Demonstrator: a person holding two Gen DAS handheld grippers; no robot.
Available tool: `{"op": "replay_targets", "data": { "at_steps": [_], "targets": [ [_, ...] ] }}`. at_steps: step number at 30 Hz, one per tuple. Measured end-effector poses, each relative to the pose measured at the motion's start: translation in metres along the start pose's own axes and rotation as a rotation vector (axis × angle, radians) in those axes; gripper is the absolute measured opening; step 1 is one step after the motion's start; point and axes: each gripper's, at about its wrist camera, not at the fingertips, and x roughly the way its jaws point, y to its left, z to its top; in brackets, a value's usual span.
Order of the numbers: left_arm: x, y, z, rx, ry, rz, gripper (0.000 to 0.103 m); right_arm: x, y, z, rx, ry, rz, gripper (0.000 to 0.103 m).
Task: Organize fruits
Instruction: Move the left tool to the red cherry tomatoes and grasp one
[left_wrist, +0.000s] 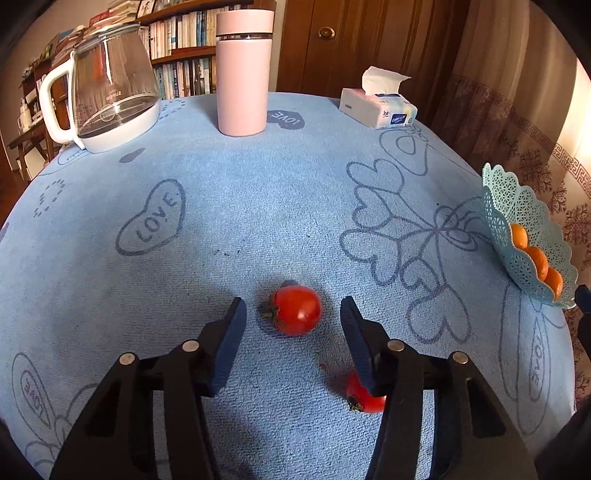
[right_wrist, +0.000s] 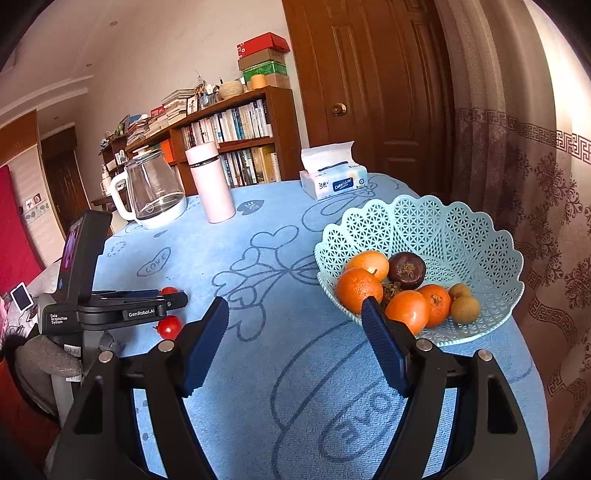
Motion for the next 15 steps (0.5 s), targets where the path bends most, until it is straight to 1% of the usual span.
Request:
{"op": "replay_targets", "data": {
  "at_steps": [8, 12, 15],
  "targets": [
    [-0.0001, -0.0022, -0.0014, 0.018, -0.001, -0.012, 0.029, 0.003, 0.004, -0.0021, -0.015, 0.013, 0.008, 0.076],
    [-0.0022, -0.0008, -0.0012, 0.012, -0.01, -0.026, 0.028, 0.0056, 0.0083, -0.0033, -0.024, 0.024, 0.016, 0.076],
    [-0.0072, 0.0003, -0.0007, 0.004, -0.035, -0.027, 0.028, 0.0082, 0.0101, -0.0042, -0.021, 0.037, 0.025, 0.076]
  ]
}}
